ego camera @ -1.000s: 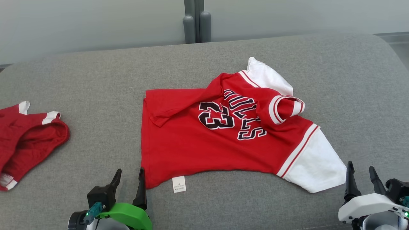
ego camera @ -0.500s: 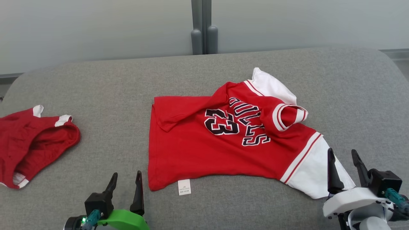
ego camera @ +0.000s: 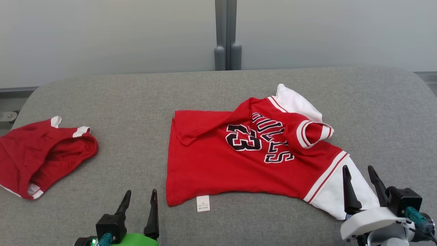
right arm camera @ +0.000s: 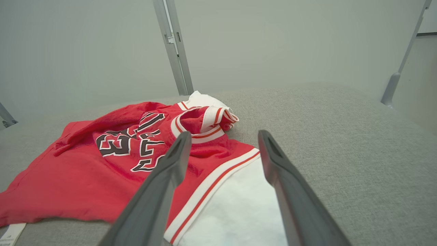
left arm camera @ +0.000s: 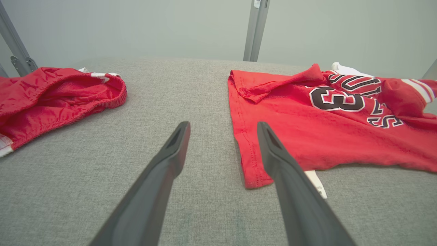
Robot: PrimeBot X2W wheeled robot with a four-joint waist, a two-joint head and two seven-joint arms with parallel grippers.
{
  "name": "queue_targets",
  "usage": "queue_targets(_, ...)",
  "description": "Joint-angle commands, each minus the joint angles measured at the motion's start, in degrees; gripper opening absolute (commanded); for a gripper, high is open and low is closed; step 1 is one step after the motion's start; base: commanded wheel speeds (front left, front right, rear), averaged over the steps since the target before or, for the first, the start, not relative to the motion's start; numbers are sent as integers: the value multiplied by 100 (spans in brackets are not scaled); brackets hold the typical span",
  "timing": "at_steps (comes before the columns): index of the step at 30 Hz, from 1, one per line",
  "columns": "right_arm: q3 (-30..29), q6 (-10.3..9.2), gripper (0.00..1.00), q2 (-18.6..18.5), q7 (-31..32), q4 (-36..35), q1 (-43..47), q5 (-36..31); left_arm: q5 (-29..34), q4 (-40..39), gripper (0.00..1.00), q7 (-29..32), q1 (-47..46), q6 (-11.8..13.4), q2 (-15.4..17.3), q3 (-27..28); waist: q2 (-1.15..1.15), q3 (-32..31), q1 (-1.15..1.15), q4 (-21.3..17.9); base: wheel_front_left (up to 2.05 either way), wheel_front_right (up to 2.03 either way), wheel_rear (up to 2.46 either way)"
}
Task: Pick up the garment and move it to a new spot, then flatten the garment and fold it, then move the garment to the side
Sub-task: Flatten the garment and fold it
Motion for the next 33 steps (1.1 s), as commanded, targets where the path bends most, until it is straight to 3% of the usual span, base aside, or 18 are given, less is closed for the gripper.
queue_targets(1, 17, -8, 100, -17, 0, 5, 71, -34, -22, -34, 100, 0, 109, 8, 22, -12, 0, -42, 0, 22, 0, 0, 0)
queue_targets(17, 252, -8, 100, -16, 0, 23, 2, -39, -23, -167, 100, 1, 109, 58, 22, -43, 0, -34, 0, 90, 0, 0, 0)
queue_targets(33, 511, -8, 100, -17, 0, -88, -135, 11, 126, -253, 100, 0, -87, 6, 22, 331, 0, 111, 0, 218, 0, 0, 0)
